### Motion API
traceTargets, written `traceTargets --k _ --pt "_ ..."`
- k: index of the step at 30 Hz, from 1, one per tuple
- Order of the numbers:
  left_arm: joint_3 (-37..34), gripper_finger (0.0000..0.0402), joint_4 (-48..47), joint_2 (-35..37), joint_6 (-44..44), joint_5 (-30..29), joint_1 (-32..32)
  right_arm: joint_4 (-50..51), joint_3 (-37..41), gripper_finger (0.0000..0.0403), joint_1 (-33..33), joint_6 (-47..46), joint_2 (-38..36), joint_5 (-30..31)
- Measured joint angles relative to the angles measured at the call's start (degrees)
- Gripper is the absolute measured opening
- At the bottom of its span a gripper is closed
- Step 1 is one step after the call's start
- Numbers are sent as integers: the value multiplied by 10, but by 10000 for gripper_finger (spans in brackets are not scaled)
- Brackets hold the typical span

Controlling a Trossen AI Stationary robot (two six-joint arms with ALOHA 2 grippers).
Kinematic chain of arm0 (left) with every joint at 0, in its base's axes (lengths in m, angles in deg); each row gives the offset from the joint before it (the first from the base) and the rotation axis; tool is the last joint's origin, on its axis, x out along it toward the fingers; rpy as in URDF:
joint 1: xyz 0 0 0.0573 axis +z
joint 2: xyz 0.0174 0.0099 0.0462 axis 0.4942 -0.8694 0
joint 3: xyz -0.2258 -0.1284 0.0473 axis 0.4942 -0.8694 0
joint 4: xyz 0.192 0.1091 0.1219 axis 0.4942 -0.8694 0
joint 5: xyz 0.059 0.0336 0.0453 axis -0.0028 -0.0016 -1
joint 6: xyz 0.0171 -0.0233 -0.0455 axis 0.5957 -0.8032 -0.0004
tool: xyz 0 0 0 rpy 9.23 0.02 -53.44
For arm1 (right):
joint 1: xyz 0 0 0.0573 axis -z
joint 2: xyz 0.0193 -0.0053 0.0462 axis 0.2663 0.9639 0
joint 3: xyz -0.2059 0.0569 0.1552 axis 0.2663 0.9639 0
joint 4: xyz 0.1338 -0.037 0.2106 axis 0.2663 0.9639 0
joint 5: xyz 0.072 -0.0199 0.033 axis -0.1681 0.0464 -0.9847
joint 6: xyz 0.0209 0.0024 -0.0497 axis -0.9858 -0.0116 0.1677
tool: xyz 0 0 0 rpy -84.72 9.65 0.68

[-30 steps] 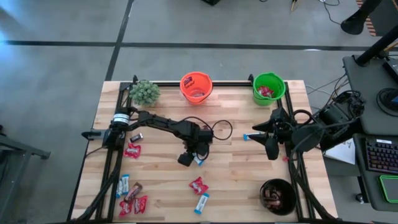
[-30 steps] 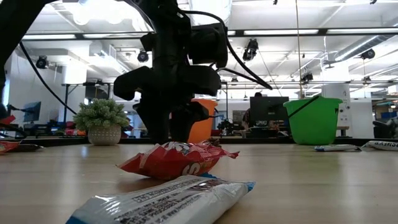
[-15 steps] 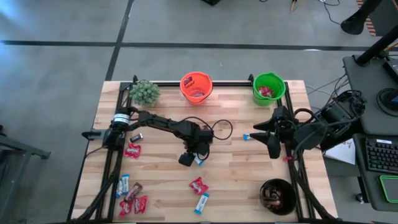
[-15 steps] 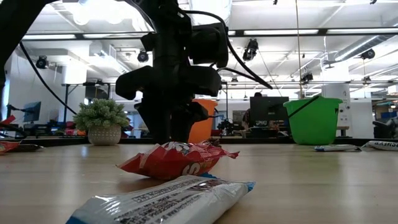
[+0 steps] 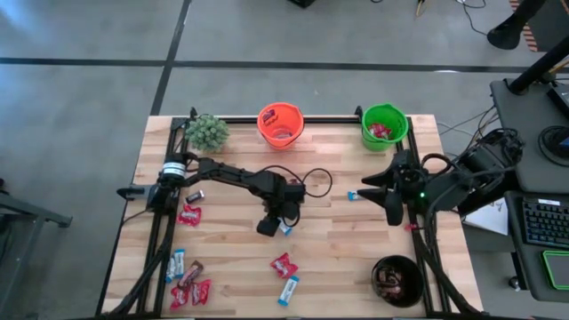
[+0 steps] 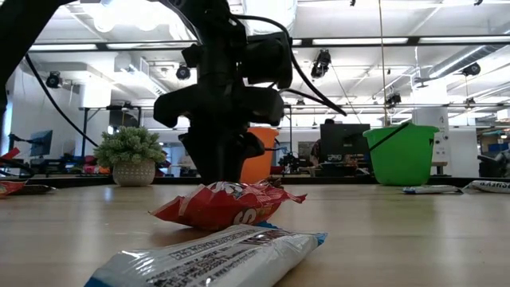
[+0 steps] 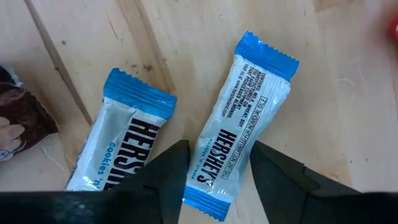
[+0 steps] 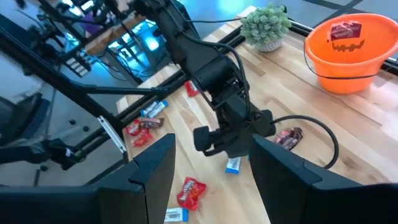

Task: Organize candy in baskets
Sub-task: Put the white chocolate bar into the orange bucket

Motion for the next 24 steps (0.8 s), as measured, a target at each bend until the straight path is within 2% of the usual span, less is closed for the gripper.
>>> traceTargets --k 7,13,19,24 --pt "0 83 -18 0 -1 18 0 0 -30 192 0 -12 -10 0" --pt "-2 15 -38 -2 -1 88 -1 0 -70 192 0 6 -1 -2" --pt "1 3 -63 0 15 100 -3 9 -72 192 0 30 -3 -20" --pt "26 1 -107 3 25 77 -3 6 -89 192 0 75 -3 -19"
